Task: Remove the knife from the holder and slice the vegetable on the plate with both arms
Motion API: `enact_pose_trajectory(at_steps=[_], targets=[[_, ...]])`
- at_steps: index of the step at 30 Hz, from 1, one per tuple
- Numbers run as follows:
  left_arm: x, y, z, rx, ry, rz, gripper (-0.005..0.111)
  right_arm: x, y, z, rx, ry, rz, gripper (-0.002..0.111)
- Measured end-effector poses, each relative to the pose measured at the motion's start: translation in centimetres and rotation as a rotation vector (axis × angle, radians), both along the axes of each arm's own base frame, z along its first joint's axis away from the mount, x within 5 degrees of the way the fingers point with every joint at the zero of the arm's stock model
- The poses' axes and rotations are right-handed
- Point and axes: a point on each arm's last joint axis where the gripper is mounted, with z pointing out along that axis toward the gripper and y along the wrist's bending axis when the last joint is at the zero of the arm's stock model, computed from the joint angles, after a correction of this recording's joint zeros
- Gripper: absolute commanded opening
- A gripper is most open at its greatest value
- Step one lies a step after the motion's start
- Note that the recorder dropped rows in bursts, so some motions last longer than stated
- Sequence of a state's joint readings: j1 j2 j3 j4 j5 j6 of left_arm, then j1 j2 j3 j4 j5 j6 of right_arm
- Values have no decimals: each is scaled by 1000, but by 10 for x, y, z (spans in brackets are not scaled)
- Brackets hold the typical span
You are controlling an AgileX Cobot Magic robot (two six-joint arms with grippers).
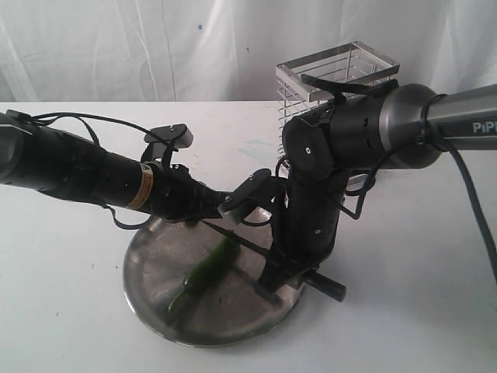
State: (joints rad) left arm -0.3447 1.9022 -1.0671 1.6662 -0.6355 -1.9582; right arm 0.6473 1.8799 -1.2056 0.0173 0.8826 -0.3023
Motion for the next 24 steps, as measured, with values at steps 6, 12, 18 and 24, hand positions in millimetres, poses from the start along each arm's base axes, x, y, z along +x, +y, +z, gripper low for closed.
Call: enact_pose_trajectory(at_steps=[6, 12, 18, 24], targets=[[0, 0, 0, 1, 0, -1, 0, 1, 0, 1, 4, -4, -8, 0], [0, 0, 0, 0, 0, -3, 0, 3, 2, 3, 12, -13, -11, 0], [0, 0, 0, 0, 0, -3, 0, 3, 2, 4, 13, -16, -11, 0], [0, 0, 0, 2, -2, -5, 0, 4, 3, -9, -13, 20, -14, 0]])
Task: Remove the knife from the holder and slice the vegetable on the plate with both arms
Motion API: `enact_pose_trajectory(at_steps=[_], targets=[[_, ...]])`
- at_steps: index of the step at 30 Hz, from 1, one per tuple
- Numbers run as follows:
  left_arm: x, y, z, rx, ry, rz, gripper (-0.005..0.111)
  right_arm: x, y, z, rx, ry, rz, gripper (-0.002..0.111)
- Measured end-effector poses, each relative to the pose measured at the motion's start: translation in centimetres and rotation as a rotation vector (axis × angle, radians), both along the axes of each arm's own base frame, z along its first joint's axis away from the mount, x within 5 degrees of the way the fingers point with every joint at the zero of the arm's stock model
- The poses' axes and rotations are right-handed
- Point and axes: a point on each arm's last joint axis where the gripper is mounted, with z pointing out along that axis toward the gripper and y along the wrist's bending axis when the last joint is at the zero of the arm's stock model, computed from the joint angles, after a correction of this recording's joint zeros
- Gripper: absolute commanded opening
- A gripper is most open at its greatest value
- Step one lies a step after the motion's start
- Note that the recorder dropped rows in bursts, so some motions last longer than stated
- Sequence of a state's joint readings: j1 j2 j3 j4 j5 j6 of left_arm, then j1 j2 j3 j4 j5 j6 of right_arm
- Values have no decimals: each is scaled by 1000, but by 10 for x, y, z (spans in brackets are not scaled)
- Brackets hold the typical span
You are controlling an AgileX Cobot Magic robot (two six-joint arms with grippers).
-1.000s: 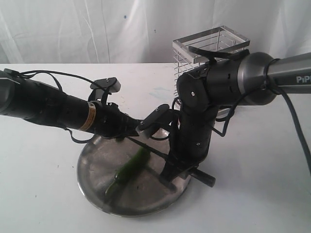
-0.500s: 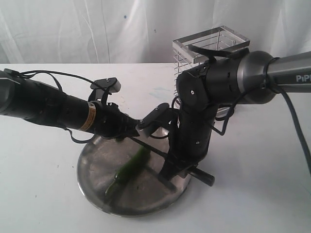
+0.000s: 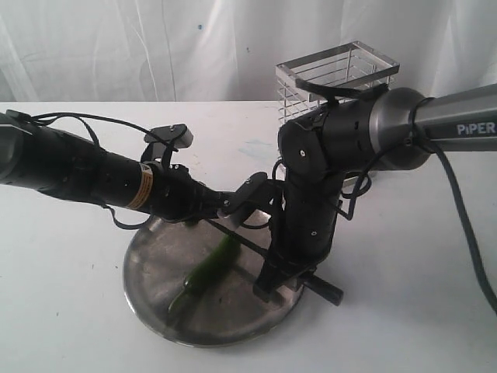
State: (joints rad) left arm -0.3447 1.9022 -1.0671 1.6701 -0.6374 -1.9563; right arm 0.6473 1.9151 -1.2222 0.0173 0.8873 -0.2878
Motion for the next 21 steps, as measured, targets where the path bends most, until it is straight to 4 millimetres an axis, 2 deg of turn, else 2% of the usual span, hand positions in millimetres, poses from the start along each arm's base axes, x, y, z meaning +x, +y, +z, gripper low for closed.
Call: enact_pose_trajectory(at_steps=[21], targets=[[0, 0, 0, 5, -3, -3, 0, 0, 0, -3, -7, 4, 2, 0]])
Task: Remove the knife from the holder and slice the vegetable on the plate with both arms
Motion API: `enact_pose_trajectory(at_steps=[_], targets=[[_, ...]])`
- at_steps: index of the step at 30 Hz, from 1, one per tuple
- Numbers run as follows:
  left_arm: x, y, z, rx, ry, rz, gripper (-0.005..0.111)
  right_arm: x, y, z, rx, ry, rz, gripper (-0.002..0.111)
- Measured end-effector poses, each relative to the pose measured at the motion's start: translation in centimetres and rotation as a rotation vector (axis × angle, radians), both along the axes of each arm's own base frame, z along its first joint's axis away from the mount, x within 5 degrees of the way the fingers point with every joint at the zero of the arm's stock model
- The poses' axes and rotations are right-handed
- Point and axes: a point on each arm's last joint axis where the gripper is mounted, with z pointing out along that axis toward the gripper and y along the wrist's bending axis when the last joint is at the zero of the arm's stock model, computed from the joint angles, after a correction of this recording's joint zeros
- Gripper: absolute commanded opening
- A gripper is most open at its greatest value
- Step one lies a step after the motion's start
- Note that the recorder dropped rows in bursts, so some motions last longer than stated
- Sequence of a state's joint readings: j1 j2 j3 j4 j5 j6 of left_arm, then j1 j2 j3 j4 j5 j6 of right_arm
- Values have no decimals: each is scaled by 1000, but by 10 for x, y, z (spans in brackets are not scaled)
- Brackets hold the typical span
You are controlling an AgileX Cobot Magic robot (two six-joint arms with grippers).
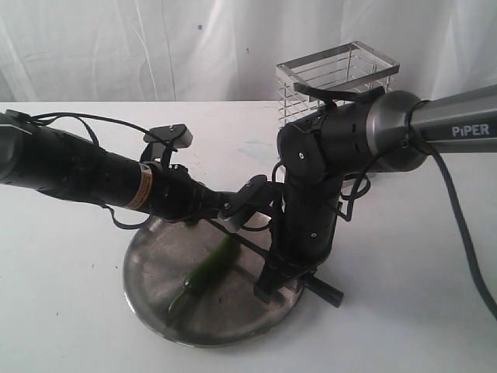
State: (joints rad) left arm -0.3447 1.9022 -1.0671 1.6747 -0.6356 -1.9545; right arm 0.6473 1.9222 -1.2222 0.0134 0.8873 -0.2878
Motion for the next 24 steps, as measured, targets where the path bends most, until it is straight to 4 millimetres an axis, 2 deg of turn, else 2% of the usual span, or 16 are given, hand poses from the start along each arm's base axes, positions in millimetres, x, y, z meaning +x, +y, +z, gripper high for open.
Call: enact_pose_trajectory(at_steps=[21, 24], targets=[[4, -1, -13, -7, 28, 0, 0, 0, 0, 0, 1, -2, 0, 0], [5, -2, -21, -3, 48, -5, 0, 0, 0, 0, -4, -3, 4, 0]])
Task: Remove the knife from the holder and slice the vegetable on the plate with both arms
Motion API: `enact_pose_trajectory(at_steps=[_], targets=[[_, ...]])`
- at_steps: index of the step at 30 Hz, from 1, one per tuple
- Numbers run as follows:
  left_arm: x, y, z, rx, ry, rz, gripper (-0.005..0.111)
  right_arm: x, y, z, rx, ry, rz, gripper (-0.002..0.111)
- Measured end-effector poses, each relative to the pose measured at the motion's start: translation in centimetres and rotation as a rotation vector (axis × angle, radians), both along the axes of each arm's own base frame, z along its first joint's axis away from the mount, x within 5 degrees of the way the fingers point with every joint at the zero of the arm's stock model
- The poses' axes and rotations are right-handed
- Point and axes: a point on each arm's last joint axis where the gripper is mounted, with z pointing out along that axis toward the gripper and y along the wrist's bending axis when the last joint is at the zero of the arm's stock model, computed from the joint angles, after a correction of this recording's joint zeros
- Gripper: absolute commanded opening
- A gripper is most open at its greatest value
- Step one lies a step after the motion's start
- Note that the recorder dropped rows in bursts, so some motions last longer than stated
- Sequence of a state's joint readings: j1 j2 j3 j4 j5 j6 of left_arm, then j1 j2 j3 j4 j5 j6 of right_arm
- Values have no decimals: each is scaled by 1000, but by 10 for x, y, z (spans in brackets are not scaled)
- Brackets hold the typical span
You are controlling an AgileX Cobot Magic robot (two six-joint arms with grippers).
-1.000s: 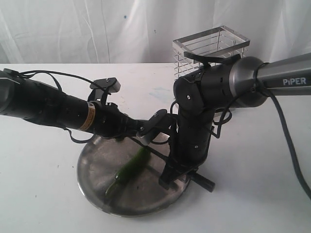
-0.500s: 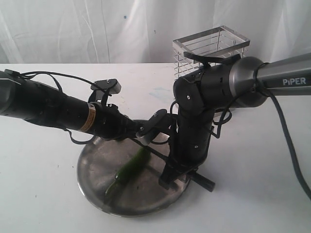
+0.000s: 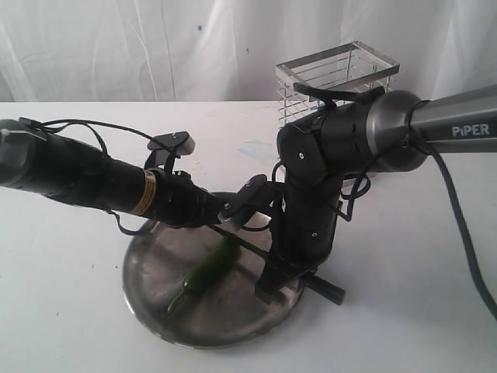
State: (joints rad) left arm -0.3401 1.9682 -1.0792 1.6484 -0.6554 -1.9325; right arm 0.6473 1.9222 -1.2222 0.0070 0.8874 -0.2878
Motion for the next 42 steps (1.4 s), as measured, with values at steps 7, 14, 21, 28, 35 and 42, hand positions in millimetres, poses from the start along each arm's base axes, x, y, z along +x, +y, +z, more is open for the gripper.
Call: enact_pose_trajectory(at_steps=[7, 14, 21, 28, 35, 42], targets=[[0, -1, -21, 12, 38, -31, 0, -2, 0, -1, -7, 14, 6, 0], [9, -6, -5, -5, -34, -76, 0, -2, 0, -1, -9, 20, 3, 0], [12, -7, 44, -27, -150, -93, 0, -3, 0, -1, -14, 26, 2, 0], [-2, 3, 18, 37, -70, -53, 0, -3, -1, -2, -24, 33, 2, 0], [-16, 0, 10, 6, -24, -128, 50, -4, -2, -2, -34, 46, 2, 0], [-26, 10, -7, 96, -22, -121, 54, -5, -3, -2, -40, 55, 2, 0]])
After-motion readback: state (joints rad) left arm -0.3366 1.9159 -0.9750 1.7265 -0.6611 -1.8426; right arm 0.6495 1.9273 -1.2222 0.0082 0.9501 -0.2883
